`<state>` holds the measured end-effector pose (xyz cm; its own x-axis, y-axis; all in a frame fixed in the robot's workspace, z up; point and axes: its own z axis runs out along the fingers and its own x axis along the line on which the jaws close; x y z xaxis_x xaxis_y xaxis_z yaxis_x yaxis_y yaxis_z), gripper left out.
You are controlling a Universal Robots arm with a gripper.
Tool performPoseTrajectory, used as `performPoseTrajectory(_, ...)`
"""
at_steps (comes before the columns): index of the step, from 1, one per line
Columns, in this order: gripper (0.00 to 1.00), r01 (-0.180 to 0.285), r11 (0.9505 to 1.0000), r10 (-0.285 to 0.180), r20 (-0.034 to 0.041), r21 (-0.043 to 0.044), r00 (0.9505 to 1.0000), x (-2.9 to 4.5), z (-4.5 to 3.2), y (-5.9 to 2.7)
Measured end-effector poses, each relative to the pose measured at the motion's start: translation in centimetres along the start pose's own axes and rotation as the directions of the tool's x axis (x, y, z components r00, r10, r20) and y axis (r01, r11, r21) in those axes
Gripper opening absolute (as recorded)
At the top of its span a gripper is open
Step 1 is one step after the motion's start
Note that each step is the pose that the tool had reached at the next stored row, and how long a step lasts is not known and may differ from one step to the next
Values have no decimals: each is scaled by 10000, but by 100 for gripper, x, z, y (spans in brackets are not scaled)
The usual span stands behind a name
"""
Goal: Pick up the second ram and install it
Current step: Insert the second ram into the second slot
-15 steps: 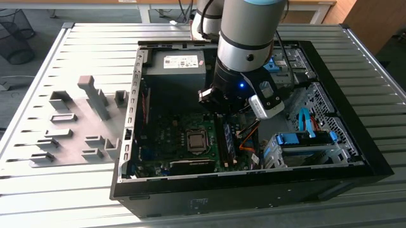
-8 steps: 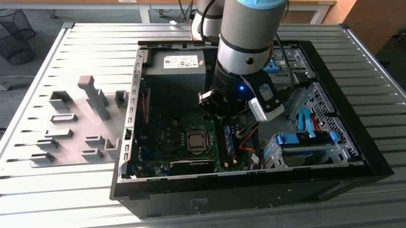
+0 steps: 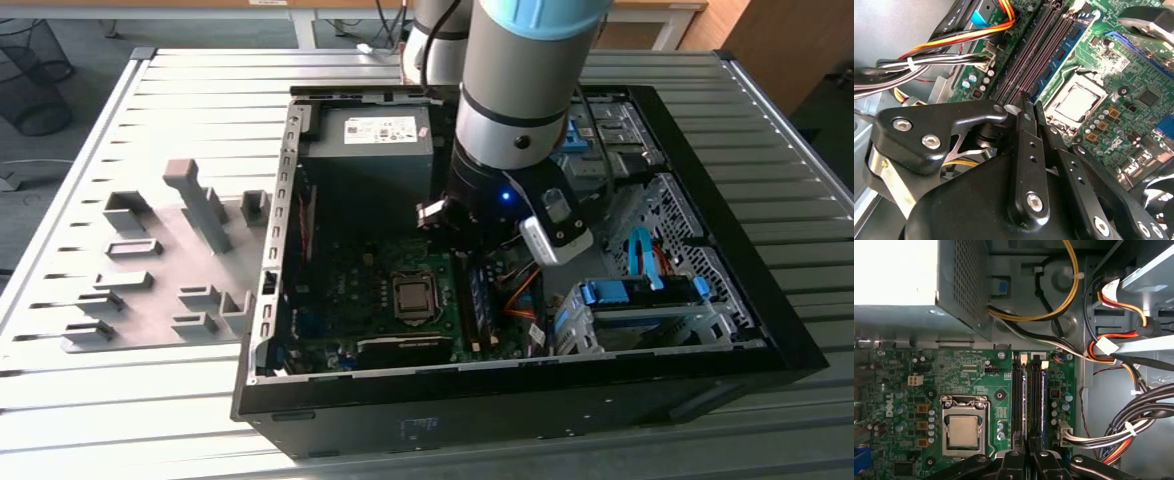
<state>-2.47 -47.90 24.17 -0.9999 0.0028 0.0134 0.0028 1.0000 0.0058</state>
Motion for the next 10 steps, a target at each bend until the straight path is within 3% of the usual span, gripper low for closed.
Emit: performPoseTrajectory(10,14,-13,10000,13,-4,-1,10000,1,23,-6)
